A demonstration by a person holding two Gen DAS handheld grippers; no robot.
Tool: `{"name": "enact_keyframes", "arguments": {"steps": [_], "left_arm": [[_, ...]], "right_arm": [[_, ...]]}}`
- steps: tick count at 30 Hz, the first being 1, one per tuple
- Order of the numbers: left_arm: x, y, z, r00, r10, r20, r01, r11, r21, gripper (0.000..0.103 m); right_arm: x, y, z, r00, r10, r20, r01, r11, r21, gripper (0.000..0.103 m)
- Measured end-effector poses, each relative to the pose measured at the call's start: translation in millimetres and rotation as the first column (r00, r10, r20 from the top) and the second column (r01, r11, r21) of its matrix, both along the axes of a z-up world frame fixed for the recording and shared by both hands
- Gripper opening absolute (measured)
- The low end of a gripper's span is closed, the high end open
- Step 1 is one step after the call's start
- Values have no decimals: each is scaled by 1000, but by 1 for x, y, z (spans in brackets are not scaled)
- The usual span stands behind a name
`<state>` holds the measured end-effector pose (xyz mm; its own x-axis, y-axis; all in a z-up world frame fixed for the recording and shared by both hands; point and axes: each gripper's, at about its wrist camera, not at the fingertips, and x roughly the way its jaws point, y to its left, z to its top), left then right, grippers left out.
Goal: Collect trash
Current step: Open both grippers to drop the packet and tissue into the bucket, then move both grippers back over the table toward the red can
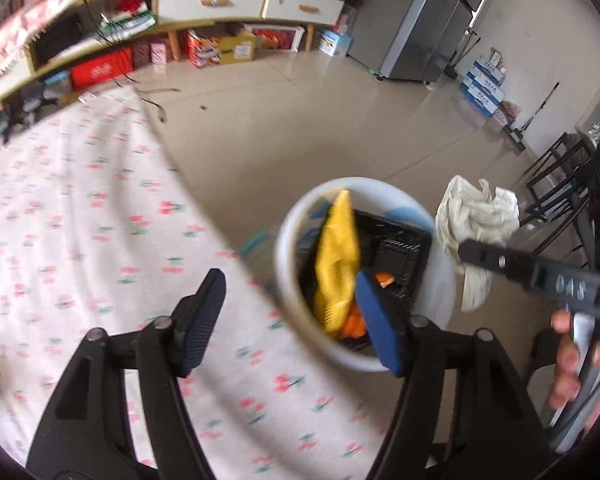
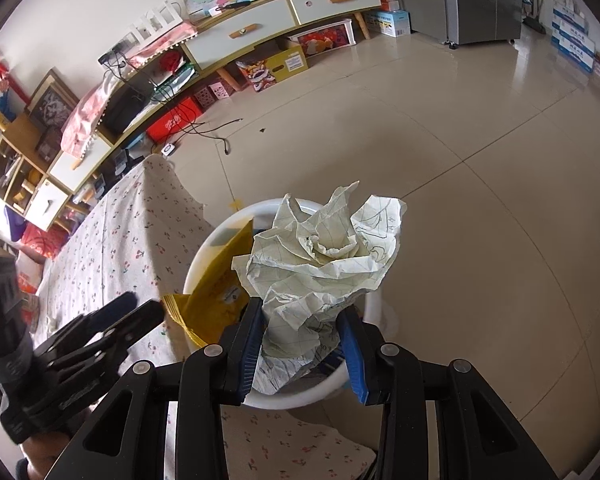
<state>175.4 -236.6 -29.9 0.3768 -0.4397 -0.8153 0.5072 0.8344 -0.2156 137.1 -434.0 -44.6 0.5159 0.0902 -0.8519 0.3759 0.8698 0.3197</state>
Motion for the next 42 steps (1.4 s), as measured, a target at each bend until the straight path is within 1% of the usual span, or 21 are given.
{"name": "enact_keyframes", "arguments": {"steps": [1, 2, 3, 4, 5, 6, 12, 15, 23, 27, 30, 39, 42], "left_arm": [[-3, 8, 2, 1000, 5, 11, -5, 1000, 10, 69], [4, 11, 2, 1000, 10, 15, -10, 1000, 17, 69], [5, 17, 3, 1000, 15, 18, -16, 1000, 22, 69], [7, 22, 2, 1000, 21, 20, -22, 999, 26, 70], [9, 30, 2, 999, 27, 24, -28, 999, 31, 72], [8, 36, 3, 999, 34, 27, -35, 999, 36, 74], [3, 75, 5, 996, 85, 32, -86, 995, 53, 77], [-2, 92, 5, 993, 113, 38, -116, 991, 69, 81], [-20, 144, 6, 982, 184, 40, -188, 976, 114, 85], [-27, 166, 5, 975, 218, 40, -221, 964, 148, 86], [-32, 186, 5, 969, 246, 36, -249, 956, 155, 87], [-40, 235, -1, 949, 313, 29, -312, 929, 198, 89], [-40, 251, -4, 937, 349, 18, -345, 917, 200, 90]], "right_arm": [[3, 2, 0, 1000, 4, 2, -4, 1000, 5, 41], [6, 6, 0, 1000, 9, 8, -9, 1000, 13, 43], [8, 8, 1, 1000, 15, 11, -15, 1000, 22, 47], [10, 11, 1, 1000, 13, 12, -13, 1000, 21, 57], [11, 13, 2, 1000, 8, 12, -9, 1000, 13, 62], [12, 14, 2, 1000, 5, 9, -5, 1000, 4, 62], [11, 18, 5, 1000, -8, -5, 8, 1000, -11, 62], [8, 18, 7, 1000, -17, -11, 16, 1000, -15, 65], [-1, 31, 18, 1000, -11, 7, 11, 1000, -26, 71], [0, 46, 24, 1000, 21, 23, -20, 999, -36, 72], [3, 61, 28, 998, 50, 28, -48, 998, -48, 74], [19, 115, 28, 989, 150, 8, -149, 985, -81, 76], [25, 135, 28, 983, 185, -3, -184, 978, -98, 77]]}}
